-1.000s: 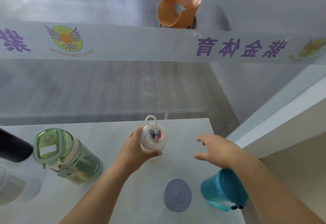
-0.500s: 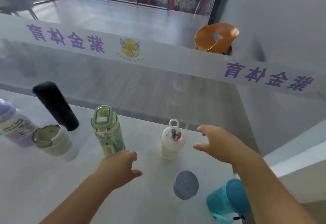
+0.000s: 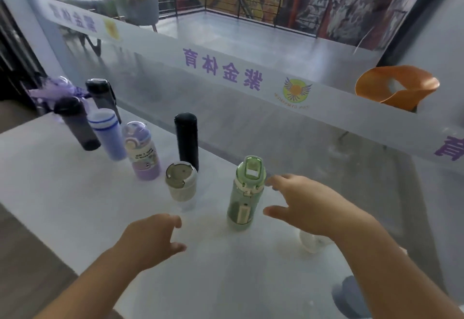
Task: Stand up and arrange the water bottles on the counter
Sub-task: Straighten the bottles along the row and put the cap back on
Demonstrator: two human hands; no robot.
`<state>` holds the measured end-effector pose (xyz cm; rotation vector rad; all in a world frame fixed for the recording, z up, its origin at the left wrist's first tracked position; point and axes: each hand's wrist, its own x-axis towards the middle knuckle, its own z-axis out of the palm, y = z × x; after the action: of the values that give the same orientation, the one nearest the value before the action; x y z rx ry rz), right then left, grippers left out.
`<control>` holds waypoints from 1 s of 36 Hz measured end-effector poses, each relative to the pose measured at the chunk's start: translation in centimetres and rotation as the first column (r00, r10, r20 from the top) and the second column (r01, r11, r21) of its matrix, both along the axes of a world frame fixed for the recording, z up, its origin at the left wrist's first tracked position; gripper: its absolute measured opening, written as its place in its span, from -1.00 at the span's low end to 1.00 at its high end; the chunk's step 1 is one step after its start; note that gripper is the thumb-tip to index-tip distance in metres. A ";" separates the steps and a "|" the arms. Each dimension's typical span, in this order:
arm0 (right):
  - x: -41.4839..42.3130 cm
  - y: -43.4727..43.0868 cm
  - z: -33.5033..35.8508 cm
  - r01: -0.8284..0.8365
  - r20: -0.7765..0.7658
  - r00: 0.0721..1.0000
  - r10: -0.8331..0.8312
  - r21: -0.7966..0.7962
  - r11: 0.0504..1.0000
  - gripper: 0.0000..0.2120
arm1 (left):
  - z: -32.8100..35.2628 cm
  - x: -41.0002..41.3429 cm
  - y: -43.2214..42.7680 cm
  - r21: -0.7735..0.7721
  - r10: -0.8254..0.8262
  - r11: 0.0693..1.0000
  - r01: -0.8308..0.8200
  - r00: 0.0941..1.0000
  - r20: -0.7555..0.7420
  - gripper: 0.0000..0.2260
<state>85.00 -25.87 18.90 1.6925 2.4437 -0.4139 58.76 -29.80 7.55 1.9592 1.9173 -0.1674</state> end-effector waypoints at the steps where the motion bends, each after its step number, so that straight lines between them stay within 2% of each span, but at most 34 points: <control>1: -1.3 0.1 0.0 -0.015 0.012 1.000 0.015 -0.009 1.000 -0.53 | 0.1 -1.3 0.0 -0.003 0.018 1.000 -0.018 1.000 0.001 -0.54; 8: -11.7 1.4 -0.8 -0.054 0.010 0.998 0.055 -0.073 0.996 -0.47 | 1.5 -11.4 1.4 -0.011 0.075 0.997 -0.075 0.997 -0.018 -0.54; 14: -21.0 3.1 -2.1 -0.043 -0.006 0.999 0.043 -0.105 0.994 -0.57 | 3.0 -20.7 3.2 0.006 0.106 0.994 -0.106 0.994 -0.038 -0.53; 17: -25.2 3.9 -2.6 -0.033 -0.026 0.999 0.031 -0.108 0.994 -0.50 | 3.7 -24.7 3.9 0.027 0.108 0.994 -0.107 0.992 -0.064 -0.52; 27: -35.1 7.6 -3.3 -0.062 -0.017 0.998 0.060 -0.134 0.989 -0.48 | 5.8 -34.2 7.5 0.070 0.104 0.993 -0.096 0.988 -0.118 -0.54; 36: -41.8 14.2 -2.9 -0.079 -0.072 0.994 0.079 -0.006 0.997 -0.52 | 6.0 -41.6 13.6 0.131 0.155 0.981 -0.144 0.984 -0.082 -0.60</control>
<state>43.20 -11.66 15.98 1.5980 2.5452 -0.4828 17.18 -16.23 13.60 1.9048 2.1740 -0.0993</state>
